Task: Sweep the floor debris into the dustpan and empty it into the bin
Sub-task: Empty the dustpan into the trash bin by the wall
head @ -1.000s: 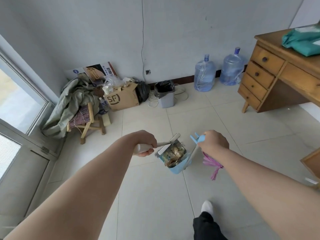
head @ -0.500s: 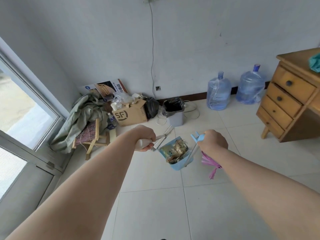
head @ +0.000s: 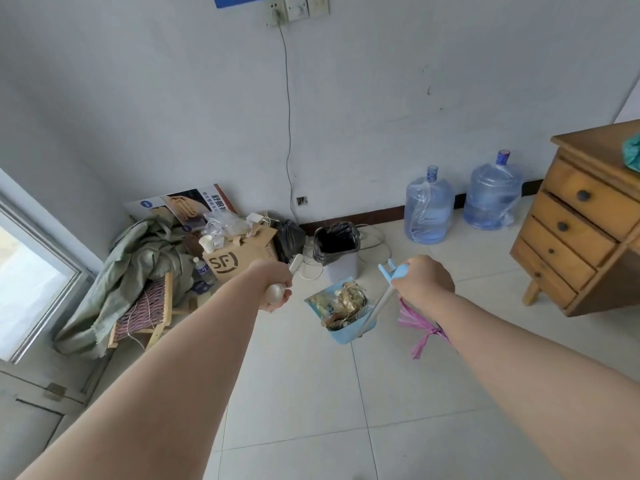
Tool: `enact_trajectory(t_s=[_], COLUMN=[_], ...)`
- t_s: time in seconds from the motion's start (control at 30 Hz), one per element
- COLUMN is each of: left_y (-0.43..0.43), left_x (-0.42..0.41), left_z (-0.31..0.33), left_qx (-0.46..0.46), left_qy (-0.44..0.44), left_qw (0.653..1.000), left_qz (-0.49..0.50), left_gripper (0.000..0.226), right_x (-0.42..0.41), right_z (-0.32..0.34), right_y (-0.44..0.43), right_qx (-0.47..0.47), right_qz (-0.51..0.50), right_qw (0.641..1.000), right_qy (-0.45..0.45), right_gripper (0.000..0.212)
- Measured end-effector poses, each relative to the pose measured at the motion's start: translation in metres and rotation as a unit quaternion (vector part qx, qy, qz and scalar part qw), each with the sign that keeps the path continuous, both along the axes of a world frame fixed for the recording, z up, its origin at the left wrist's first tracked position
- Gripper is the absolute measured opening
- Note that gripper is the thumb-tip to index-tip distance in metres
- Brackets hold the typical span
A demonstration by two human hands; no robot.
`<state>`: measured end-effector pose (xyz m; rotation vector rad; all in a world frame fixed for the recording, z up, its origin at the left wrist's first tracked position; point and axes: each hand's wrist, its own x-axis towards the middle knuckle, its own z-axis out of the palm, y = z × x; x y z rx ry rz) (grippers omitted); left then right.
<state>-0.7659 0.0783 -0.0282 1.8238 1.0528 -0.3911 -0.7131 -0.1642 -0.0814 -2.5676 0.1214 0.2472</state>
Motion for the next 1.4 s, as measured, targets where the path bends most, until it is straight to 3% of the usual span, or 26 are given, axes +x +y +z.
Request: enact_trajectory(t_s=[0.53, 0.8, 0.9, 1.07, 1.23, 1.4], left_y=[0.016, 0.0, -0.005, -0.016, -0.023, -0.026], left_x=[0.103, 0.169, 0.192, 0.226, 0.255, 0.276], left_z=[-0.007, 0.0, -0.002, -0.004, -0.011, -0.013], left_qx=[-0.039, -0.006, 0.012, 0.022, 0.025, 0.0], left_qy=[-0.003, 0.03, 0.049, 0.069, 0.077, 0.086], left_qw=[0.994, 0.99, 0.987, 0.986, 0.988, 0.988], left_qz=[0.101, 0.14, 0.149, 0.15, 0.129, 0.128], left_gripper=[0.015, 0.012, 0.024, 0.026, 0.016, 0.011], right_x=[0.143, 0.239, 0.268, 0.3, 0.327, 0.344], right_z=[0.011, -0.009, -0.016, -0.036, -0.065, -0.086], right_y=[0.026, 0.009, 0.006, 0.008, 0.008, 0.011], right_qx=[0.081, 0.194, 0.236, 0.319, 0.399, 0.448], right_qz=[-0.024, -0.052, -0.074, -0.168, -0.27, -0.325], right_qw=[0.996, 0.98, 0.968, 0.926, 0.852, 0.802], right_qy=[-0.039, 0.009, 0.037, 0.11, 0.204, 0.225], right_gripper=[0.03, 0.03, 0.029, 0.017, 0.023, 0.03])
